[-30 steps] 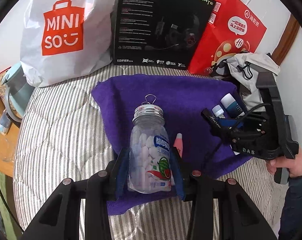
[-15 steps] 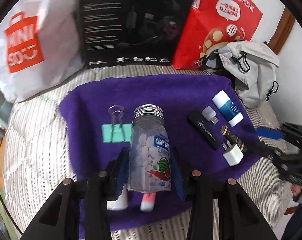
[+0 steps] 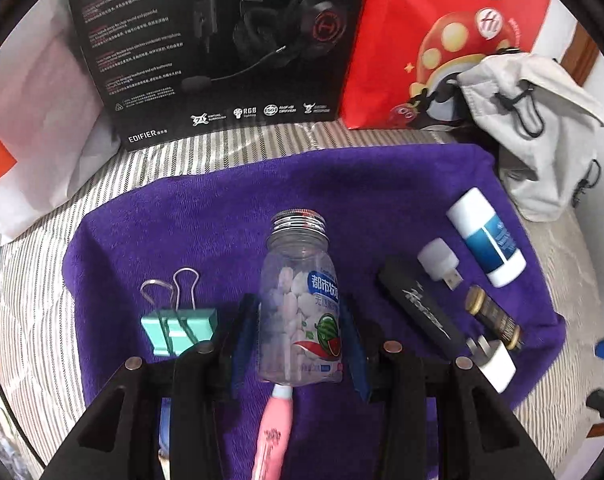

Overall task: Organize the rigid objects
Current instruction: 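Set the mint bottle on the towel beside the green clip and open the left gripper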

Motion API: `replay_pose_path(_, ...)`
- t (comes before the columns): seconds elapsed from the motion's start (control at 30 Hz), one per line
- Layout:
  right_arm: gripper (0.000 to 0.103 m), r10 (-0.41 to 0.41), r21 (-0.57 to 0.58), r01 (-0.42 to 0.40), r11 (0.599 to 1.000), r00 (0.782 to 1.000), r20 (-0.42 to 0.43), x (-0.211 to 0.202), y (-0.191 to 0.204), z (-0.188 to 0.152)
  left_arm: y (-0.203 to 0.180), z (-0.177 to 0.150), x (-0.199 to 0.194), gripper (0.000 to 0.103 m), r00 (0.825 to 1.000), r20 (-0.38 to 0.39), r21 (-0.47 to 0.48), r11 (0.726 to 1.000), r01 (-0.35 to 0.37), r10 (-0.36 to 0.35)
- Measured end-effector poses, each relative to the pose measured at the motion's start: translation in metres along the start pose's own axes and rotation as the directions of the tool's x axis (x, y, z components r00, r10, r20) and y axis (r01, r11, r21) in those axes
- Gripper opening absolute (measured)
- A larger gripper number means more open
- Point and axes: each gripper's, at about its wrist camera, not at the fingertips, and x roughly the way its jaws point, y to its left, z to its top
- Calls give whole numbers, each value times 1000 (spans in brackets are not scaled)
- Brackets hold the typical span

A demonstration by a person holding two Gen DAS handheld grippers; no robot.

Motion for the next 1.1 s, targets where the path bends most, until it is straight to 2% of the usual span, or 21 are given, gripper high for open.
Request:
replay_pose_path(0.23,47,16,19,-16,1000,1000,24,-6,-1,-4,-4,5,15,39,999,-18,20,999,-37,37)
replay_pose_path(0.57,47,30,56,-30,998,1000,9,-6,-2,-17,-12,5,18,40,997,-32,43,997,-68,70)
replay_pose_path(0.7,47,17,74,-18,997,1000,19,-9,-2,-22,-24,-1,18,60,998,-47,57,998,-37,40)
replay_pose_path(0.77,47,15,99,-17,995,1000,23,-12,-4,-24,-28,-7,14,60,997,-50,70,996,-52,56)
replay_pose_path(0.9,48,-22,125,19,992,1000,22,-17,-5,-31,-33,-15,3,60,998,-49,59,998,-29,31)
replay_pose_path(1.0,53,-61,133,57,989,998,26,-22,-2,-33,-38,-22,-14,62,999,-24,63,998,-29,31)
replay_pose_path(1.1,58,-85,139,78,987,995,42,-29,4,-32,-39,-33,-35,67,999,0,66,997,-33,33)
